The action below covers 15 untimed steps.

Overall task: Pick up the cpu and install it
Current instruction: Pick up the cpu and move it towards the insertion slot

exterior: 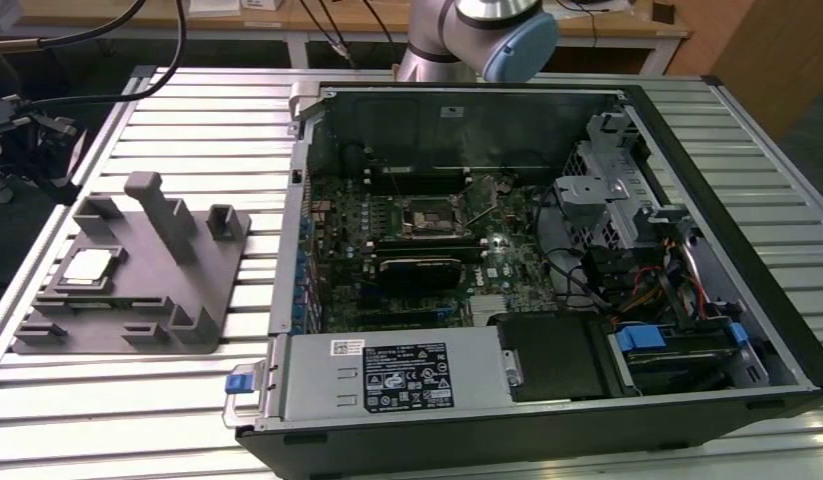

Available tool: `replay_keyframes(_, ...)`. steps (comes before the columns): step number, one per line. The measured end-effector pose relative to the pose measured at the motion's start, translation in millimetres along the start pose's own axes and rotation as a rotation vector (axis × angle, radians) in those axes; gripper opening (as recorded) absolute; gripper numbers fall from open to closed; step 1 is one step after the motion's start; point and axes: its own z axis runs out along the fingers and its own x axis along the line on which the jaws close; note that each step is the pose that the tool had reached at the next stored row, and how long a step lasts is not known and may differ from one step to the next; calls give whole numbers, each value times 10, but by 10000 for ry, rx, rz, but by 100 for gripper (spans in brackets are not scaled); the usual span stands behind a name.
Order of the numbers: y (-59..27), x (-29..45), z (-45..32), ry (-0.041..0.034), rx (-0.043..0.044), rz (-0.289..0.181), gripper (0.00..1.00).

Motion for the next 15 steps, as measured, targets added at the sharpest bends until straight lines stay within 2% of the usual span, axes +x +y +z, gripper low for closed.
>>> replay_keyframes(15, -8, 55, 70, -2, 1, -1, 11)
